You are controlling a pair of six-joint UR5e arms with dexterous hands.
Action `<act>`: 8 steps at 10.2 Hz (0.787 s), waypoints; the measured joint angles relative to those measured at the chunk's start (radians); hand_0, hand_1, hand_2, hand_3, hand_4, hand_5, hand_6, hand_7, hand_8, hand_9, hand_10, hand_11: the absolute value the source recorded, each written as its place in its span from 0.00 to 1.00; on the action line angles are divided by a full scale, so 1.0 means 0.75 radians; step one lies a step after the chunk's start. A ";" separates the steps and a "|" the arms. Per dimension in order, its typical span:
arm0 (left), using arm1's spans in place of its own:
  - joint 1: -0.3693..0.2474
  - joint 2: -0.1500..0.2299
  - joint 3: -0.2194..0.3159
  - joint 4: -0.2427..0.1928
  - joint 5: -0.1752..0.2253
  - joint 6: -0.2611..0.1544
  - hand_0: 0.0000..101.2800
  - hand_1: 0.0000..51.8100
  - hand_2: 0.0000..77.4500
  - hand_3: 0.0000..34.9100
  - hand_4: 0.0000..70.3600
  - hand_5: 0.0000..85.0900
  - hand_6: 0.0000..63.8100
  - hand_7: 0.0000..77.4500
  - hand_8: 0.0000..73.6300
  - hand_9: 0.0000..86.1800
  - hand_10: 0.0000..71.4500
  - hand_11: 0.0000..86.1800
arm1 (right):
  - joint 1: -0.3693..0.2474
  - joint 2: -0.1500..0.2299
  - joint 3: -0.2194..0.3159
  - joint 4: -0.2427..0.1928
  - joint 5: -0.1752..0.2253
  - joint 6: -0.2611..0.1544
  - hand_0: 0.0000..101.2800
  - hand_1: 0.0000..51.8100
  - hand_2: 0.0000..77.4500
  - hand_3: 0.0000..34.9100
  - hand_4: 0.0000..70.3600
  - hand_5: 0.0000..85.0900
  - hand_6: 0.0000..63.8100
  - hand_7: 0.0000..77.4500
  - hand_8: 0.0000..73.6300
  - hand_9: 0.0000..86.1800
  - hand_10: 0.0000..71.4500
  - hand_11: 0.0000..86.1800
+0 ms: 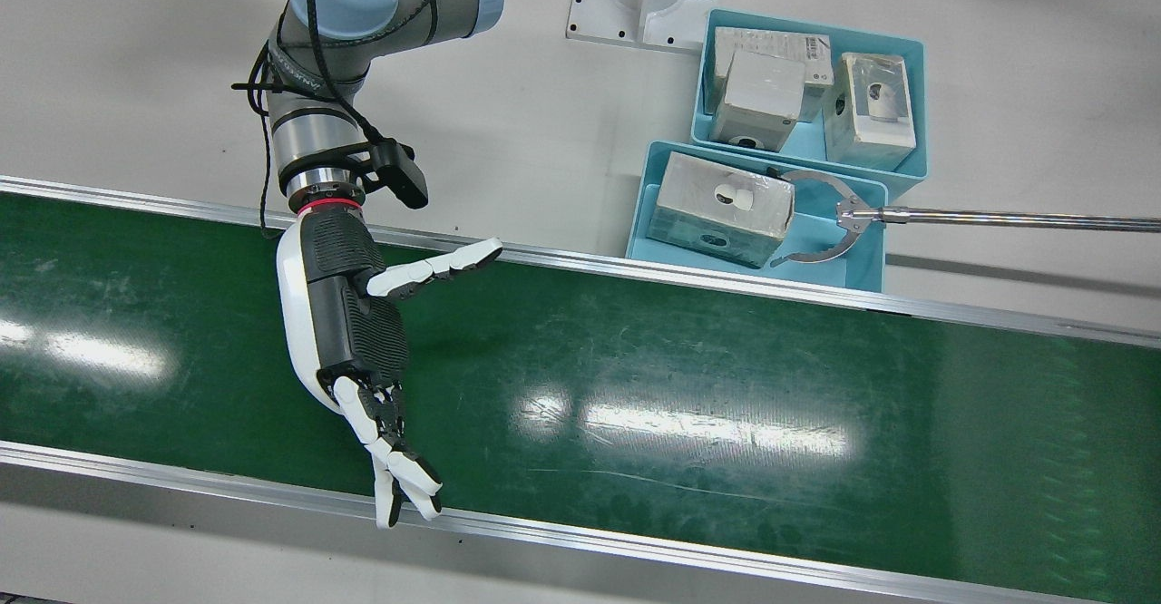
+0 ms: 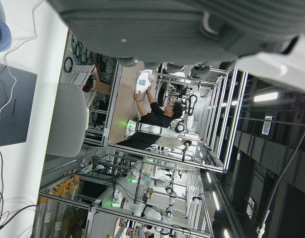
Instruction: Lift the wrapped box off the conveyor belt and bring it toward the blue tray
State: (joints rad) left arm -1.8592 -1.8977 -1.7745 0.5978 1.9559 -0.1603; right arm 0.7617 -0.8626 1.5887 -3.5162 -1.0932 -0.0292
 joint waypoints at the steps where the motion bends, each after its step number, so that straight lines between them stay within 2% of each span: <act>1: 0.000 0.000 0.000 0.000 0.000 0.000 0.00 0.00 0.01 0.00 0.00 0.01 0.00 0.01 0.01 0.01 0.01 0.01 | 0.000 0.000 0.000 0.000 0.000 -0.002 0.48 0.27 0.05 0.00 0.14 0.18 0.06 0.06 0.00 0.01 0.00 0.01; 4: 0.000 0.000 0.000 0.000 0.000 0.000 0.00 0.00 0.01 0.00 0.00 0.01 0.01 0.01 0.01 0.01 0.01 0.01 | -0.003 0.005 0.001 -0.007 -0.010 -0.022 0.48 0.27 0.05 0.00 0.14 0.19 0.06 0.06 0.00 0.01 0.00 0.01; 5: 0.000 0.000 0.000 0.000 0.000 0.000 0.00 0.00 0.01 0.00 0.00 0.01 0.01 0.01 0.01 0.01 0.01 0.01 | -0.003 0.009 -0.001 -0.010 -0.031 -0.040 0.49 0.32 0.09 0.00 0.18 0.21 0.09 0.11 0.00 0.02 0.00 0.01; 6: 0.000 0.000 0.000 0.000 0.000 0.000 0.00 0.00 0.01 0.00 0.00 0.01 0.01 0.01 0.01 0.00 0.01 0.01 | 0.001 0.020 -0.005 -0.018 -0.064 -0.070 0.49 0.32 0.09 0.00 0.18 0.21 0.09 0.11 0.00 0.02 0.00 0.01; 7: 0.000 0.000 0.000 0.000 0.000 0.000 0.00 0.00 0.01 0.00 0.00 0.01 0.00 0.01 0.01 0.01 0.01 0.01 | 0.005 0.029 -0.008 -0.026 -0.083 -0.090 0.53 0.44 0.23 0.00 0.20 0.24 0.10 0.12 0.00 0.02 0.00 0.01; 8: 0.000 0.000 0.000 0.000 0.000 0.000 0.00 0.00 0.01 0.00 0.00 0.01 0.00 0.01 0.01 0.00 0.01 0.01 | 0.009 0.034 -0.012 -0.031 -0.093 -0.102 0.53 0.44 0.23 0.00 0.20 0.24 0.10 0.12 0.00 0.02 0.00 0.01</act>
State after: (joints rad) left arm -1.8591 -1.8977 -1.7745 0.5978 1.9559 -0.1603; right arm 0.7681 -0.8372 1.5797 -3.5392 -1.1629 -0.1060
